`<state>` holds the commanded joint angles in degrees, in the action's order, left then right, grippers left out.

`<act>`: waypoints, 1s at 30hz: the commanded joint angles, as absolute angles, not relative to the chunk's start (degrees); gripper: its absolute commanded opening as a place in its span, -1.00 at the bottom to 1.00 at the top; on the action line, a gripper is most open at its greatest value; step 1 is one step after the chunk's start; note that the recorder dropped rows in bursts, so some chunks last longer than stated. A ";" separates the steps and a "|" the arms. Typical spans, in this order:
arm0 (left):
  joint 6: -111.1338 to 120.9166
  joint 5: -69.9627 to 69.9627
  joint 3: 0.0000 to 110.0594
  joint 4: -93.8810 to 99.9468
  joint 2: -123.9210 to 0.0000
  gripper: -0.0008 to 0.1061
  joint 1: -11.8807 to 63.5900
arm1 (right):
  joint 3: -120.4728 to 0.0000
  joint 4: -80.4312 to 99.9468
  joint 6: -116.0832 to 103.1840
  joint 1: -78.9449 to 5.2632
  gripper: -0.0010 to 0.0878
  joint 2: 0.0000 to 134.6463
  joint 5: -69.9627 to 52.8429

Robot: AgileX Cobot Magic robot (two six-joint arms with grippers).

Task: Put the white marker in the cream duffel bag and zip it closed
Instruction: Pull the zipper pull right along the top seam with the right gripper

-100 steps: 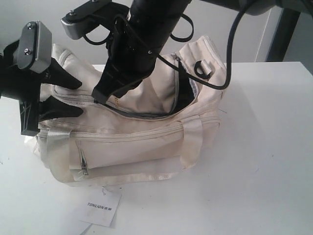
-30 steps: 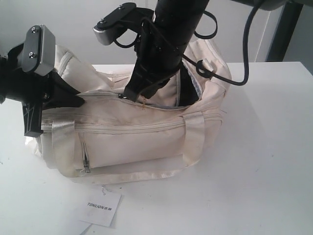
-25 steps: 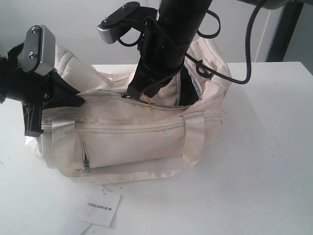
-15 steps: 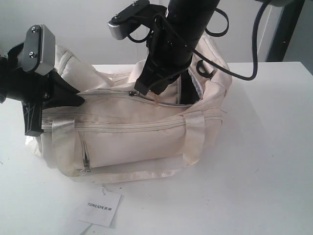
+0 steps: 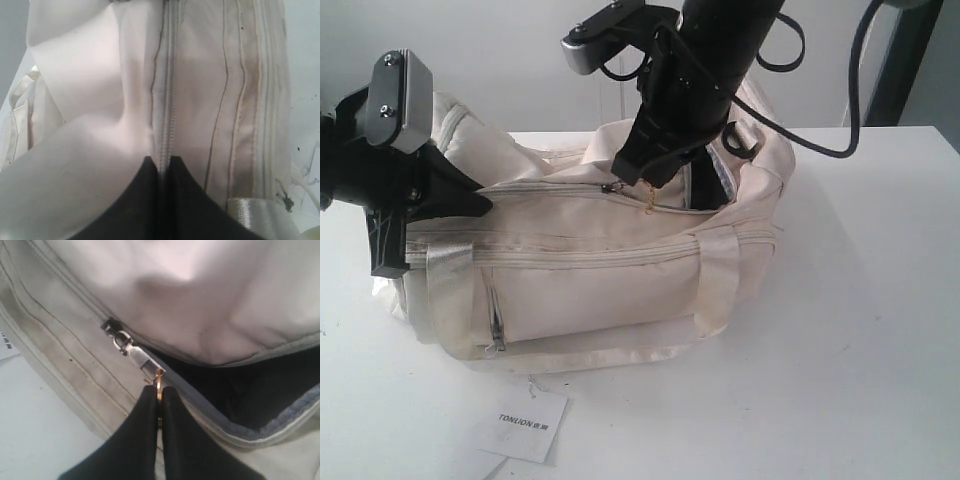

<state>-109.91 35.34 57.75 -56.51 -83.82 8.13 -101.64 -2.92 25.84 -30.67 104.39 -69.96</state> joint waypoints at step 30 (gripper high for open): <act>-109.00 35.56 57.75 -56.51 -82.38 -0.99 8.13 | -100.49 -2.91 26.76 -26.90 -0.98 103.35 -69.96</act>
<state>-109.00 35.56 57.75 -56.51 -82.38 8.13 -100.49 -2.91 26.76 -26.90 103.35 -69.96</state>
